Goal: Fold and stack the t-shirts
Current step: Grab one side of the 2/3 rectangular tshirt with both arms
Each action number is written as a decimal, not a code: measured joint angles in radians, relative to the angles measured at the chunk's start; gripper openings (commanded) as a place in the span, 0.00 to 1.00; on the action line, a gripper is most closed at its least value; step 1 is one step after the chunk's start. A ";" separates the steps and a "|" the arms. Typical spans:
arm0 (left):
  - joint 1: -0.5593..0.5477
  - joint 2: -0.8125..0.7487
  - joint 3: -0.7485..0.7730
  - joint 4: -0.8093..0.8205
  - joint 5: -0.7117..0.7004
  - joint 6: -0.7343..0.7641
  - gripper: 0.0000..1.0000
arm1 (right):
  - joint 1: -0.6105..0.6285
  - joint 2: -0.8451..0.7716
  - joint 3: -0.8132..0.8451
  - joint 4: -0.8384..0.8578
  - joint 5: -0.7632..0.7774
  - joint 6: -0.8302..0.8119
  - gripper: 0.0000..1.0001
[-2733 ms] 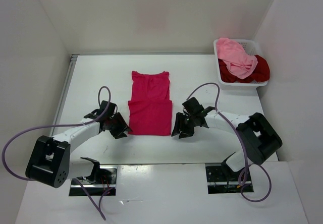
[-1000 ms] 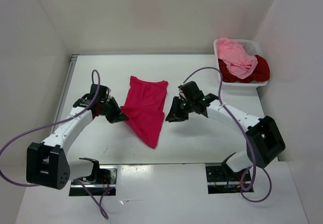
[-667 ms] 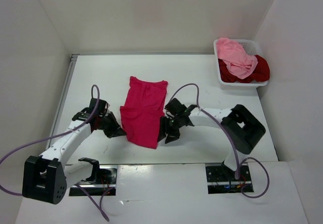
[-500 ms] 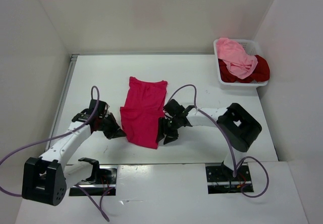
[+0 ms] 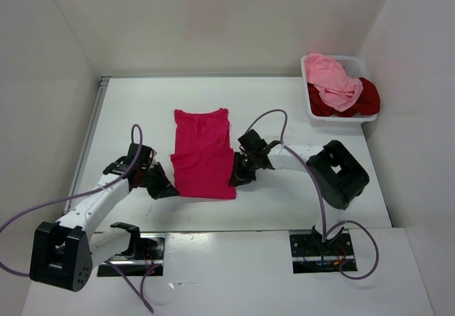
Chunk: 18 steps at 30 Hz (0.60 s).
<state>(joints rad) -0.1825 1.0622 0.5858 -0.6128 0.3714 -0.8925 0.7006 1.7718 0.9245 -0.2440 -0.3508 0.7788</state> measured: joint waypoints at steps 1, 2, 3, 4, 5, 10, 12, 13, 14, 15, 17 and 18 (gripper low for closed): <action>0.000 0.000 -0.006 0.004 0.003 -0.001 0.00 | -0.019 -0.014 -0.005 -0.014 0.007 -0.011 0.40; -0.002 0.000 -0.011 0.006 0.005 -0.001 0.00 | -0.035 -0.029 -0.008 -0.019 0.013 -0.019 0.45; -0.005 0.000 -0.014 0.008 0.005 -0.002 0.00 | -0.045 -0.044 -0.016 -0.021 0.016 -0.029 0.47; -0.006 0.000 -0.016 0.010 0.007 -0.002 0.00 | -0.046 -0.059 -0.029 -0.021 0.021 -0.035 0.49; -0.007 0.000 -0.016 0.013 0.008 -0.002 0.00 | -0.045 -0.075 -0.047 -0.019 0.017 -0.036 0.49; -0.010 0.000 -0.025 0.026 0.010 -0.004 0.00 | -0.026 -0.144 -0.137 -0.012 -0.016 -0.014 0.50; -0.010 0.000 -0.031 0.030 0.010 -0.005 0.00 | -0.022 -0.150 -0.153 0.002 -0.039 0.000 0.48; -0.010 0.000 -0.032 0.030 0.010 -0.005 0.00 | -0.015 -0.150 -0.157 0.007 -0.044 0.008 0.47; -0.010 0.000 -0.032 0.031 0.010 -0.005 0.00 | -0.008 -0.150 -0.160 0.013 -0.048 0.013 0.46; -0.010 0.000 -0.032 0.031 0.010 -0.005 0.00 | 0.004 -0.147 -0.162 0.017 -0.051 0.018 0.44; -0.010 0.000 -0.032 0.033 0.010 -0.007 0.00 | 0.023 -0.140 -0.164 0.027 -0.060 0.026 0.36; -0.010 -0.001 -0.032 0.035 0.010 -0.008 0.00 | 0.027 -0.134 -0.164 0.032 -0.058 0.031 0.32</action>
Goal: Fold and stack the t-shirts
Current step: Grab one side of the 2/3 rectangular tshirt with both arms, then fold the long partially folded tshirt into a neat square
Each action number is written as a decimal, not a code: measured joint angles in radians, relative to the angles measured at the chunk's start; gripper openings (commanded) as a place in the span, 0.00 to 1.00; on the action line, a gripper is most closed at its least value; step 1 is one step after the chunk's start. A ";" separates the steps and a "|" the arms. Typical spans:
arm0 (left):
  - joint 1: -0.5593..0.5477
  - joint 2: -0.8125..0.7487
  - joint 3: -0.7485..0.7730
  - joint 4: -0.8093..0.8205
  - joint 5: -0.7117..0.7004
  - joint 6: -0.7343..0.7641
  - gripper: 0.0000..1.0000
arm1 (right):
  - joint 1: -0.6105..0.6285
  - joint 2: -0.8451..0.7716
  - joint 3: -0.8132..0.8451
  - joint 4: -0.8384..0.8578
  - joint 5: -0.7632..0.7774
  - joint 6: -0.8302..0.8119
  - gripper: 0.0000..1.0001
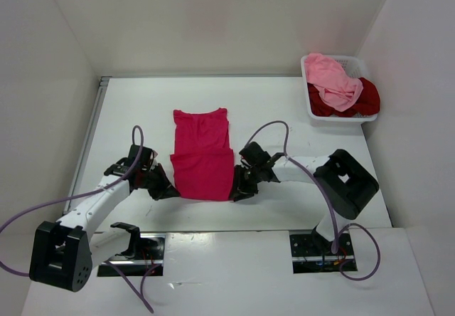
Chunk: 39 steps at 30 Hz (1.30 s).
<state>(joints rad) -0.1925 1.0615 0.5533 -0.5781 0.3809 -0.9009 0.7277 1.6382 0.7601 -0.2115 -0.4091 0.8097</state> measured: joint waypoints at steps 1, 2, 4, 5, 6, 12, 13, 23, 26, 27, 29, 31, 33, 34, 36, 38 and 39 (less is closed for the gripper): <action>0.000 0.000 0.000 0.001 0.000 -0.001 0.00 | 0.003 0.007 0.000 0.007 -0.003 0.003 0.23; 0.000 -0.001 0.000 0.002 0.000 -0.001 0.00 | 0.004 0.014 0.000 0.013 -0.005 0.005 0.18; 0.000 -0.003 0.000 0.003 -0.001 -0.004 0.00 | 0.006 0.023 0.000 0.020 0.000 0.009 0.09; 0.000 -0.003 0.000 0.003 -0.001 -0.006 0.00 | 0.005 0.024 0.000 0.021 0.000 0.010 0.07; 0.000 -0.005 0.000 0.003 -0.001 -0.012 0.00 | 0.006 0.024 0.000 0.021 0.004 0.011 0.05; 0.000 -0.005 0.000 0.003 -0.001 -0.018 0.00 | 0.008 0.006 -0.001 0.010 0.016 0.008 0.00; 0.000 -0.005 0.000 0.003 -0.001 -0.019 0.00 | 0.014 -0.003 -0.003 0.005 0.017 0.008 0.00; -0.022 -0.003 0.060 -0.100 -0.005 -0.016 0.00 | 0.062 -0.187 0.053 -0.204 0.000 -0.023 0.00; 0.005 0.055 0.166 -0.092 -0.009 -0.013 0.00 | -0.037 -0.143 0.197 -0.254 0.005 -0.074 0.00; 0.020 0.082 0.204 -0.076 -0.013 -0.011 0.00 | -0.063 -0.122 0.245 -0.253 0.009 -0.092 0.00; 0.043 0.158 0.289 -0.048 -0.024 -0.006 0.00 | -0.121 -0.061 0.357 -0.261 0.016 -0.130 0.00; 0.054 0.251 0.378 -0.007 -0.045 0.007 0.00 | -0.169 0.010 0.466 -0.262 0.022 -0.167 0.00; 0.056 0.366 0.489 0.031 -0.063 0.014 0.00 | -0.214 0.089 0.566 -0.258 0.025 -0.200 0.00; 0.059 0.420 0.538 0.056 -0.074 0.017 0.00 | -0.238 0.132 0.616 -0.261 0.028 -0.215 0.00; 0.062 0.516 0.628 0.089 -0.098 0.029 0.00 | -0.272 0.212 0.700 -0.264 0.029 -0.239 0.00; 0.066 0.608 0.715 0.106 -0.118 0.039 0.00 | -0.300 0.295 0.786 -0.278 0.032 -0.263 0.00; 0.069 0.648 0.751 0.120 -0.127 0.040 0.00 | -0.309 0.332 0.822 -0.281 0.032 -0.274 0.00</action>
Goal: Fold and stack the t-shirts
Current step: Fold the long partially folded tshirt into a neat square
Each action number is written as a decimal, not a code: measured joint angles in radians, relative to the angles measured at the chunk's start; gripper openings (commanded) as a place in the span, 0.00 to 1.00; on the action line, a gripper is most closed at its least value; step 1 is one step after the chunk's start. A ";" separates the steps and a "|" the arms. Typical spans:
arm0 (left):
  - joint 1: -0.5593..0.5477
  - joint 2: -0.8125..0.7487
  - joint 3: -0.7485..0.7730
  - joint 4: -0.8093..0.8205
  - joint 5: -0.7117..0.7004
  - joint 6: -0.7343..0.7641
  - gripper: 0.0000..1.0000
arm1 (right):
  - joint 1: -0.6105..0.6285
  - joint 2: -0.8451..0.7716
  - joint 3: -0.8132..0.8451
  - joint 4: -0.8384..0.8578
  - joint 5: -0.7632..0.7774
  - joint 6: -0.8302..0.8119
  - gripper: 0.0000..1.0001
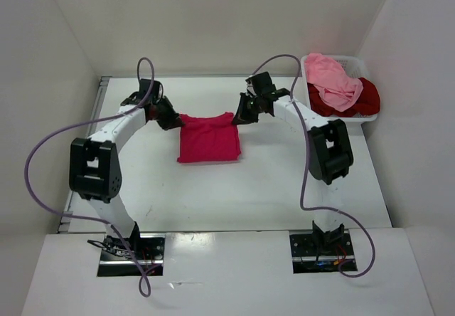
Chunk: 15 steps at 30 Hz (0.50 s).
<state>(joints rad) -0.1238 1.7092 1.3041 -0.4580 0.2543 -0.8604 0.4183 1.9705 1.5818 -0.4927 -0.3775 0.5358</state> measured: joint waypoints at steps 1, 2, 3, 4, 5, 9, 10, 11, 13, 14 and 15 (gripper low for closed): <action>0.004 0.043 0.038 0.005 -0.008 0.001 0.00 | -0.010 0.037 0.036 -0.003 0.000 -0.008 0.00; 0.008 0.084 0.073 0.017 -0.014 0.002 0.00 | -0.019 0.071 0.068 -0.004 0.000 -0.018 0.00; 0.013 0.118 0.099 0.029 -0.021 0.001 0.00 | -0.026 0.104 0.100 -0.011 0.000 -0.026 0.00; 0.018 0.142 0.113 0.039 -0.026 0.000 0.00 | -0.031 0.136 0.135 -0.018 0.000 -0.032 0.00; 0.024 0.167 0.130 0.042 -0.034 -0.002 0.00 | -0.035 0.168 0.170 -0.021 0.000 -0.037 0.00; 0.042 0.229 0.180 0.048 -0.063 -0.007 0.00 | -0.040 0.294 0.341 -0.049 -0.005 -0.054 0.00; 0.045 0.239 0.192 0.054 -0.073 -0.007 0.00 | -0.040 0.327 0.386 -0.055 -0.006 -0.055 0.00; 0.047 0.246 0.200 0.062 -0.081 -0.008 0.02 | -0.040 0.351 0.425 -0.057 -0.008 -0.056 0.00; 0.052 0.270 0.233 0.071 -0.096 -0.008 0.04 | -0.040 0.413 0.523 -0.077 -0.008 -0.055 0.00; 0.055 0.290 0.257 0.076 -0.098 -0.009 0.06 | -0.040 0.445 0.579 -0.088 -0.007 -0.055 0.00; 0.056 0.310 0.278 0.084 -0.100 -0.009 0.08 | -0.040 0.479 0.634 -0.101 -0.006 -0.054 0.00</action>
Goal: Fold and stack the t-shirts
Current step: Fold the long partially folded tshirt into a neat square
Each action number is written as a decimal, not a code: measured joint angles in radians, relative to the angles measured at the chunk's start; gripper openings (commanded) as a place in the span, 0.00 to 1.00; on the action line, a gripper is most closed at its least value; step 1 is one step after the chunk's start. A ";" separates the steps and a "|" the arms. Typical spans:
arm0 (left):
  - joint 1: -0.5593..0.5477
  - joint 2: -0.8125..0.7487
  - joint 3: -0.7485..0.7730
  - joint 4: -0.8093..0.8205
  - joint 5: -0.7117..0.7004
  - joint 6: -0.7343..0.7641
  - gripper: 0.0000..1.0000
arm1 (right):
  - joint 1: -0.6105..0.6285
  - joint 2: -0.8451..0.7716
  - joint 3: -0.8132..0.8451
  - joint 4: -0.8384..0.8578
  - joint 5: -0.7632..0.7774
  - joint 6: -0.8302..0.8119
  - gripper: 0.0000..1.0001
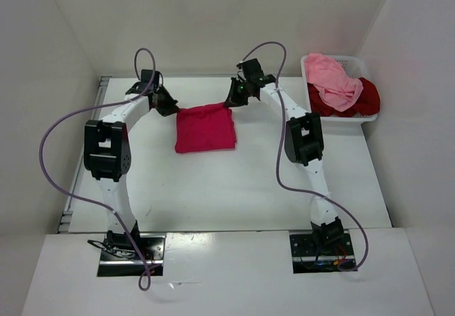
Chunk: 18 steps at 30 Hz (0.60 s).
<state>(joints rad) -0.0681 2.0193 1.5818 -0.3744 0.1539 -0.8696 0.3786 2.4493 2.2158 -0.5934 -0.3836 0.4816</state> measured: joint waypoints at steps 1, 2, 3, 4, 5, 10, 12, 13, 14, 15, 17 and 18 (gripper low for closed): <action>0.002 0.024 0.023 0.011 0.000 -0.001 0.12 | 0.000 0.029 0.044 -0.011 0.004 0.000 0.00; 0.002 0.045 0.040 0.023 0.001 0.000 0.15 | 0.000 0.055 0.084 -0.023 0.007 0.000 0.00; 0.002 0.063 0.054 0.035 0.003 -0.001 0.16 | 0.000 0.080 0.121 -0.035 0.010 0.001 0.00; 0.002 0.080 0.064 0.045 0.004 -0.001 0.17 | 0.000 0.094 0.139 -0.044 0.013 0.001 0.00; 0.002 0.094 0.075 0.044 0.006 -0.002 0.20 | 0.000 0.108 0.162 -0.062 0.017 0.002 0.00; 0.005 0.121 0.128 0.043 0.004 0.002 0.41 | 0.000 0.138 0.249 -0.121 0.037 0.015 0.31; 0.008 0.117 0.144 0.054 0.003 0.002 0.48 | 0.000 0.146 0.296 -0.143 0.039 0.016 0.43; 0.010 0.110 0.145 0.063 0.002 0.002 0.51 | 0.000 0.146 0.315 -0.156 0.040 0.018 0.46; 0.013 0.102 0.144 0.065 -0.001 0.000 0.54 | 0.000 0.146 0.344 -0.172 0.040 0.018 0.50; 0.016 0.093 0.143 0.066 -0.003 0.002 0.54 | 0.000 0.146 0.367 -0.183 0.040 0.017 0.50; 0.021 0.055 0.107 0.097 -0.008 -0.002 0.53 | 0.000 0.135 0.386 -0.186 0.042 0.006 0.40; 0.022 0.027 0.080 0.104 -0.008 -0.003 0.52 | 0.001 0.127 0.381 -0.189 0.043 0.001 0.32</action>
<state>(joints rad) -0.0463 2.0468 1.6623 -0.2707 0.1455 -0.8722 0.3798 2.5759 2.5969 -0.7822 -0.3408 0.4824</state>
